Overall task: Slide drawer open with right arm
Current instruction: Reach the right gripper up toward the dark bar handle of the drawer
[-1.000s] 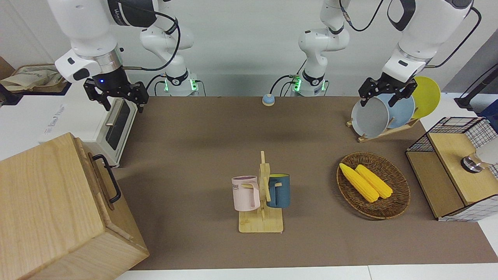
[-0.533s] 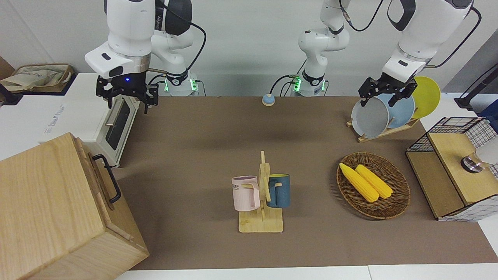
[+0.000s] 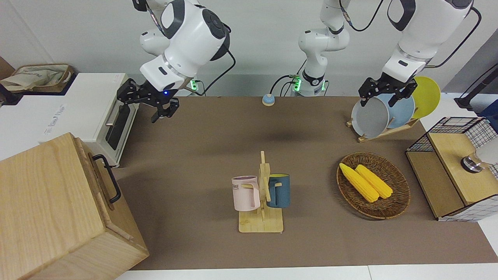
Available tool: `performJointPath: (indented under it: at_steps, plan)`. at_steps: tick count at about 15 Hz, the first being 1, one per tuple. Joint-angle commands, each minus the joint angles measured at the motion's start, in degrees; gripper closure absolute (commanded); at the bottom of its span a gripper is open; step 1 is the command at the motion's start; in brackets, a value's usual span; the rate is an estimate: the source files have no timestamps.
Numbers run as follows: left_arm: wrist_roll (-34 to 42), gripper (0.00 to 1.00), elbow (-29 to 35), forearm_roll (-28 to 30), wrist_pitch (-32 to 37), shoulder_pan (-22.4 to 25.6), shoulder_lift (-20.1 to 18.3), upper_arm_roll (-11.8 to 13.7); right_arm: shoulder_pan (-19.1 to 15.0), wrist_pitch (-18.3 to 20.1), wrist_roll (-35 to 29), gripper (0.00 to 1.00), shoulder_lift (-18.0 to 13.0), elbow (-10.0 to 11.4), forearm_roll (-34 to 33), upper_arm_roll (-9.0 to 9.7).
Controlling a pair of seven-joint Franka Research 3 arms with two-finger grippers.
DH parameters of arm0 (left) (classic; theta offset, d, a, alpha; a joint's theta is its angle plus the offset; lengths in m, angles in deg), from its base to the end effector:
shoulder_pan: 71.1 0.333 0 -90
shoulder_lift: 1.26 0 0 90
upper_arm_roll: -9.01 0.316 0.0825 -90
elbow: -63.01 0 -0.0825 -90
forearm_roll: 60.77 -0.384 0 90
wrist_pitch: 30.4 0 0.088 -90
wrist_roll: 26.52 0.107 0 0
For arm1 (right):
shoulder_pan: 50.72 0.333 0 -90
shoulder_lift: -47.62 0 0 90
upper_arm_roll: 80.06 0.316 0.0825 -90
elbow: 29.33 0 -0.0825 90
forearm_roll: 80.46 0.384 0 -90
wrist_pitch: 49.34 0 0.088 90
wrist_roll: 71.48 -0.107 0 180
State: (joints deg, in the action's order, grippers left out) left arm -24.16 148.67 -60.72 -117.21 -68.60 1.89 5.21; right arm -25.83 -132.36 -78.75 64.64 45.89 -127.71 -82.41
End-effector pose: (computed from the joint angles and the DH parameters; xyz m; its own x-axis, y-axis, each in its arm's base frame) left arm 0.5660 -0.0118 0.6245 0.9974 -0.0639 -0.0346 -0.0637 -0.9979 0.0059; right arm 0.6128 0.1660 0.5974 0.9757 0.2177 -0.0251 0.1621 -0.6400 0.7511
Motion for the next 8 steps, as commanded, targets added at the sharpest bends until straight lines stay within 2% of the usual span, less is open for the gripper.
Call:
performJointPath:
  at_steps: [1, 5, 8]
  plan:
    - [-0.6, 0.01, -0.5, -1.0, 1.0, -0.4, -0.3, 0.0, 1.7, -0.6, -3.0, 0.017, 2.4, 1.7, -8.6, -0.11]
    - [-0.6, 0.01, -0.6, -1.0, 1.0, -0.4, -0.3, 0.0, 3.0, -2.1, -5.2, 0.017, 4.3, 3.7, -16.0, -0.11]
    - [-0.6, 0.01, -0.6, -1.0, 1.0, -0.4, -0.3, 0.0, 2.3, -6.4, -6.2, 0.017, 4.8, 5.7, -19.8, -0.20]
